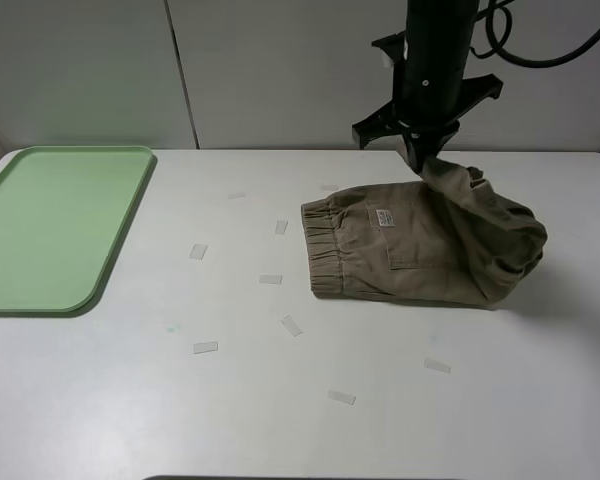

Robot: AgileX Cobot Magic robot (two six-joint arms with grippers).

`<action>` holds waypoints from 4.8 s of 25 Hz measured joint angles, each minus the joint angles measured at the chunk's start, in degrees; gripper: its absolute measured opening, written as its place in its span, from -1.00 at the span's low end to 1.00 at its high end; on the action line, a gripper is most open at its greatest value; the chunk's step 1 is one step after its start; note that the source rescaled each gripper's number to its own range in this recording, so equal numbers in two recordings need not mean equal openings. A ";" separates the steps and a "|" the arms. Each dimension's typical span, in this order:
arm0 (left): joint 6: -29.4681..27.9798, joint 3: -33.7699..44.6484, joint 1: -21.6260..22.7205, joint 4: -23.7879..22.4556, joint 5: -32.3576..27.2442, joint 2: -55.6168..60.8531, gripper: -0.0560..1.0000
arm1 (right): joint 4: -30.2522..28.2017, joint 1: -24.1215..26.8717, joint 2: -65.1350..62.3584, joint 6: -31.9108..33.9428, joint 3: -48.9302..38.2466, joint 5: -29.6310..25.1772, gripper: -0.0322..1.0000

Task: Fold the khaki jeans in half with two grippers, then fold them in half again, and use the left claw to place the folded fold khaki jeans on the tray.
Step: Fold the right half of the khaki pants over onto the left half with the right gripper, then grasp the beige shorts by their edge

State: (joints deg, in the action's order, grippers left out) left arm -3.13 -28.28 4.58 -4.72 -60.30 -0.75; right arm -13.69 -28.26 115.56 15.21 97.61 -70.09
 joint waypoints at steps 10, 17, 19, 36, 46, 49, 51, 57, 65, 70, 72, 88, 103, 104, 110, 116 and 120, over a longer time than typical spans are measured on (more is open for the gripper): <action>0.00 0.00 0.00 0.00 0.00 0.00 0.86 | 5.63 -2.46 3.00 3.17 0.00 5.82 -0.83; 0.00 0.00 0.00 0.00 0.00 0.00 0.86 | 8.19 -2.46 3.53 3.36 0.00 6.86 -0.83; 0.00 0.00 0.00 0.00 0.00 0.00 0.86 | 8.90 -2.46 3.61 3.36 0.00 7.29 -0.72; 0.10 0.00 0.00 0.00 0.00 0.00 0.86 | 13.69 -2.63 0.75 -4.46 0.08 1.19 1.00; 0.10 0.00 0.00 0.00 0.00 0.00 0.86 | 13.69 -2.63 -17.43 -10.27 -16.07 0.79 1.00; 0.12 0.00 0.00 0.00 0.00 0.00 0.86 | 13.69 -2.63 -22.05 -11.06 -21.37 0.73 1.00; 0.12 0.00 0.00 0.00 0.00 0.00 0.86 | 13.69 -2.63 -27.20 -11.08 -26.10 0.68 1.00; 0.12 0.00 0.00 0.00 0.00 0.00 0.86 | 13.69 -2.63 -44.68 -11.29 -41.22 0.62 1.00; 0.12 0.00 0.00 0.00 0.00 0.00 0.86 | 13.69 -2.63 -65.55 -11.29 -51.54 0.44 1.00; 0.12 0.00 0.00 0.00 0.00 0.00 0.86 | 13.69 -1.10 -77.19 -11.29 -55.24 0.70 1.00; 0.12 0.00 0.00 0.00 0.00 0.00 0.86 | 13.69 2.10 -83.01 -11.29 -56.94 1.52 1.00; 0.12 0.00 0.00 0.00 0.00 0.00 0.86 | 13.69 26.67 -115.68 -14.52 -69.16 11.18 1.00; 0.12 0.00 0.00 0.00 0.00 0.00 0.86 | 13.69 26.67 -115.93 -14.67 -69.31 11.18 1.00; 0.12 0.00 0.00 0.00 0.00 0.00 0.86 | 13.69 26.67 -115.93 -14.67 -69.31 11.18 1.00; 0.12 0.00 0.00 0.00 0.00 0.00 0.86 | 13.69 26.67 -115.93 -14.67 -69.31 11.18 1.00; 0.12 0.00 0.00 0.00 0.00 0.00 0.86 | 13.69 26.67 -115.93 -14.67 -69.31 11.18 1.00; 0.12 0.00 0.00 -1.04 0.00 0.00 0.85 | 13.69 26.67 -115.93 -14.67 -69.31 11.18 1.00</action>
State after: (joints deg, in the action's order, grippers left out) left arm -3.01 -28.28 4.58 -5.76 -60.30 -0.75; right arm 0.00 -1.60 -0.38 0.54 28.30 -58.90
